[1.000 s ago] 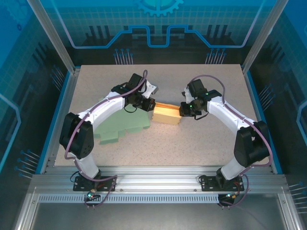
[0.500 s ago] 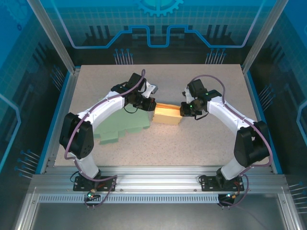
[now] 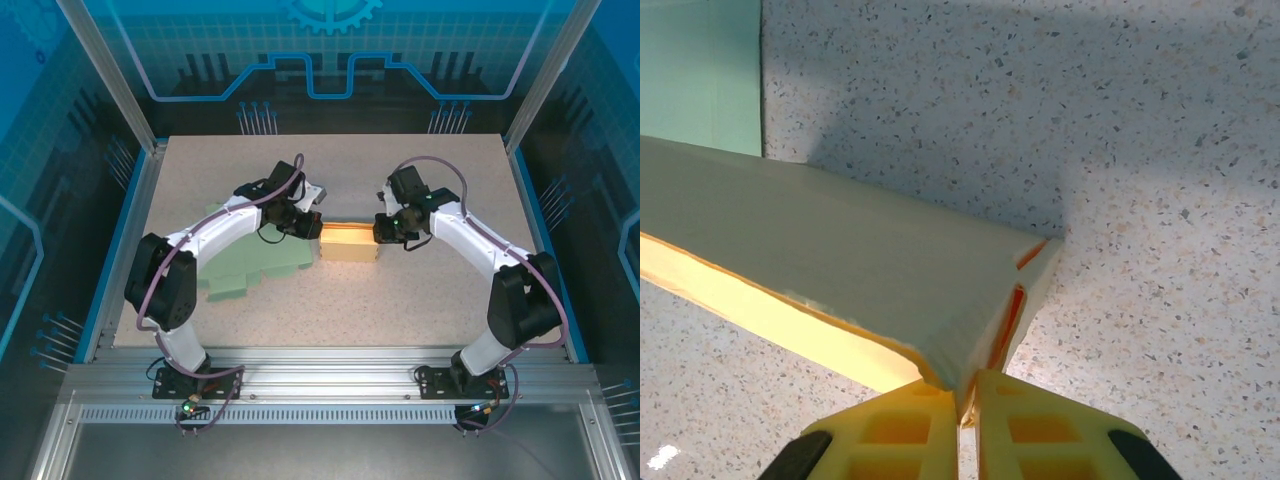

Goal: Fold the paper box

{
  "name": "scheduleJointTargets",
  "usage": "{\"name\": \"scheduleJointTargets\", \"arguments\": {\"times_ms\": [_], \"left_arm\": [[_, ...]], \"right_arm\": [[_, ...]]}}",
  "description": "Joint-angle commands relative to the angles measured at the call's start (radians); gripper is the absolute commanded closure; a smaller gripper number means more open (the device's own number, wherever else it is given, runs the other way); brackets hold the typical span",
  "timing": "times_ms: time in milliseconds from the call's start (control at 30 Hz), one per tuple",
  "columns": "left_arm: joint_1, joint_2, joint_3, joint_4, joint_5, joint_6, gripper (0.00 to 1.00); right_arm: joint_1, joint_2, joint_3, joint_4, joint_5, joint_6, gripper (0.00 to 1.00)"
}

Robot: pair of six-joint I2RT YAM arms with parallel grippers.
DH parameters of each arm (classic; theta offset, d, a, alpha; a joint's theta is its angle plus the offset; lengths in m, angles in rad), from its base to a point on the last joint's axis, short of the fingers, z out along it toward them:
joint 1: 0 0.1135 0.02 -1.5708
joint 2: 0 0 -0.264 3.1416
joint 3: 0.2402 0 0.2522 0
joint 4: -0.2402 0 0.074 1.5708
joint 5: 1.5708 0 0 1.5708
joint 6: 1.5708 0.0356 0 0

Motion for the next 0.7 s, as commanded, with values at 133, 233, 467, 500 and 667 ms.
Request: {"name": "scheduleJointTargets", "arguments": {"times_ms": [133, 233, 467, 500, 667], "left_arm": [[-0.002, 0.026, -0.054, 0.045, 0.007, -0.031, 0.96], [-0.003, 0.031, -0.061, 0.044, -0.017, -0.031, 0.97], [-0.003, 0.030, -0.085, 0.051, -0.052, -0.033, 0.99], [-0.002, 0.029, -0.092, 0.057, -0.055, -0.036, 0.99], [-0.003, 0.011, -0.131, 0.096, -0.040, -0.057, 0.88]], "right_arm": [[0.048, 0.011, 0.003, 0.010, 0.040, 0.005, 0.89], [0.050, 0.013, -0.013, 0.016, 0.057, 0.012, 0.90], [0.056, 0.010, -0.060, 0.054, 0.069, 0.017, 0.91], [0.057, 0.011, -0.067, 0.060, 0.075, 0.019, 0.91], [0.064, 0.017, -0.097, 0.083, 0.096, 0.027, 0.92]]}}
